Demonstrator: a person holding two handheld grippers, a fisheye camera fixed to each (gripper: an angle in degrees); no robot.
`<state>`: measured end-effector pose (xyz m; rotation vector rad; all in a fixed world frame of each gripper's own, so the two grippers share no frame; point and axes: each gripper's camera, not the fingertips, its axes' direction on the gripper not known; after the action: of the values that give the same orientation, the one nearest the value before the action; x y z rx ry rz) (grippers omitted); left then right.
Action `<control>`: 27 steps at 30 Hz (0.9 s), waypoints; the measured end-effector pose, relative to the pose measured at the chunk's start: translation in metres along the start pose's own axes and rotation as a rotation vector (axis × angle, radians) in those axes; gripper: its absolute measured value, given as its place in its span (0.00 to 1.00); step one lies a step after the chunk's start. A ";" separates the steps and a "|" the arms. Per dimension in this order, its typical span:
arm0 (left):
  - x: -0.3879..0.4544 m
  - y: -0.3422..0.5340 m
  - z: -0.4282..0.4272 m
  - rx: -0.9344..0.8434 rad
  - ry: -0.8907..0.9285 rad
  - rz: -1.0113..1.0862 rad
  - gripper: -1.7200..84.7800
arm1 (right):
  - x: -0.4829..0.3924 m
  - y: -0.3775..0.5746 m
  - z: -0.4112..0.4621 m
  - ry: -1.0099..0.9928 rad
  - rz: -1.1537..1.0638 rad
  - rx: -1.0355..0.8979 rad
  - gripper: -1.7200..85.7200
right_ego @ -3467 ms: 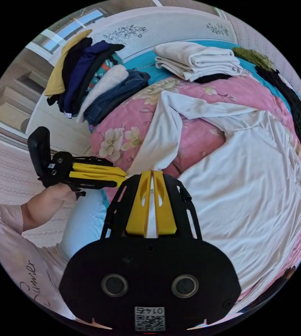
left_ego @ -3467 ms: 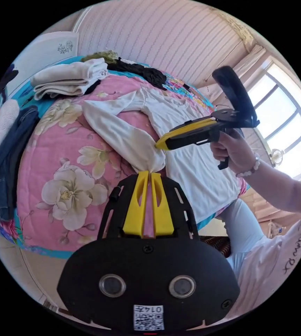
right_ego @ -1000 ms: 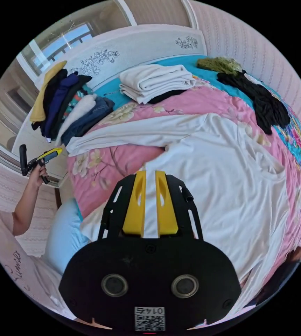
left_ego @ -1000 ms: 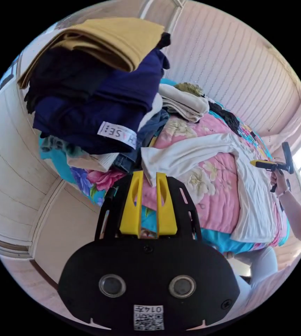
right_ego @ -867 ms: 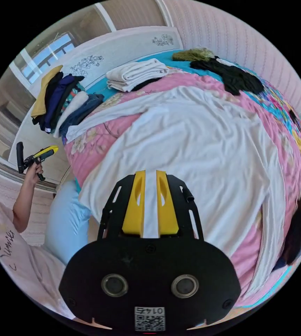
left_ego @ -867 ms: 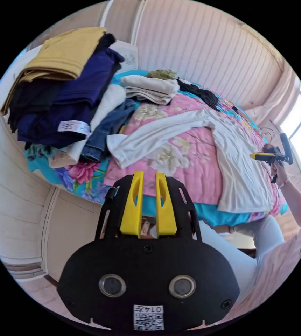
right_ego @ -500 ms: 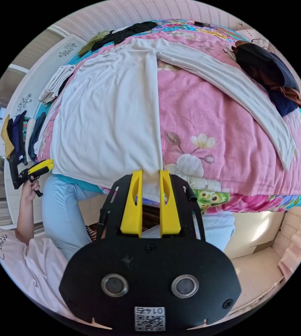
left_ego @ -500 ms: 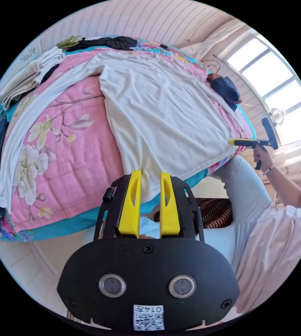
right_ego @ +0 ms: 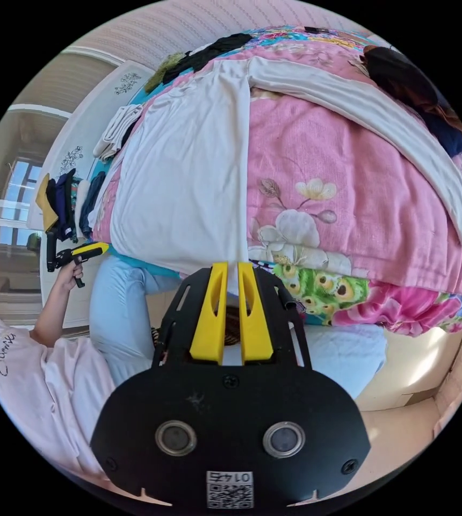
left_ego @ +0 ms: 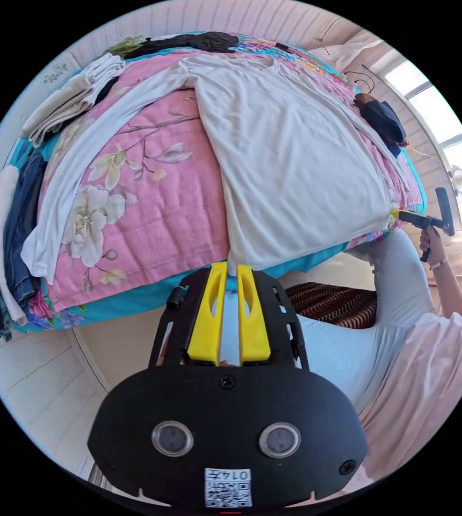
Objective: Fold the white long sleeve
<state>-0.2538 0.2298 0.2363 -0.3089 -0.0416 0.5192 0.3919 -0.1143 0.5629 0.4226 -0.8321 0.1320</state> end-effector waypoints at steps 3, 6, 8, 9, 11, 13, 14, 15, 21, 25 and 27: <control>0.021 -0.009 -0.023 -0.014 -0.082 -0.020 0.06 | 0.033 0.024 -0.061 0.017 0.062 0.119 0.08; 0.056 -0.031 -0.052 0.040 -0.068 -0.007 0.06 | 0.083 0.058 -0.134 0.074 0.222 0.371 0.09; 0.102 -0.066 -0.071 0.086 -0.053 0.067 0.06 | 0.127 0.088 -0.183 0.086 0.376 0.592 0.11; 0.116 -0.077 -0.075 0.093 -0.050 0.094 0.06 | 0.137 0.094 -0.193 0.081 0.408 0.639 0.11; 0.182 -0.124 -0.085 0.129 -0.042 0.234 0.06 | 0.174 0.117 -0.223 0.055 0.520 0.809 0.12; 0.237 -0.159 -0.089 0.152 -0.034 0.357 0.06 | 0.199 0.127 -0.237 0.028 0.604 0.872 0.13; 0.275 -0.181 -0.090 0.164 -0.027 0.440 0.07 | 0.213 0.132 -0.244 -0.002 0.639 0.898 0.13; 0.295 -0.191 -0.090 0.169 -0.025 0.482 0.07 | 0.219 0.134 -0.248 -0.017 0.643 0.912 0.13; 0.480 -0.283 -0.072 0.162 0.112 0.819 0.08 | 0.252 0.159 -0.284 -0.063 0.653 0.985 0.06; 0.597 -0.338 -0.044 0.139 0.141 0.998 0.08 | 0.274 0.173 -0.306 -0.178 0.656 1.011 0.03; 0.643 -0.357 -0.029 0.138 0.116 1.054 0.08 | 0.274 0.176 -0.319 -0.161 0.642 1.014 0.03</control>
<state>0.4801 0.2460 0.2916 -0.2056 0.2852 1.5396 0.7460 0.1640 0.6304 1.1094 -0.9986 1.1577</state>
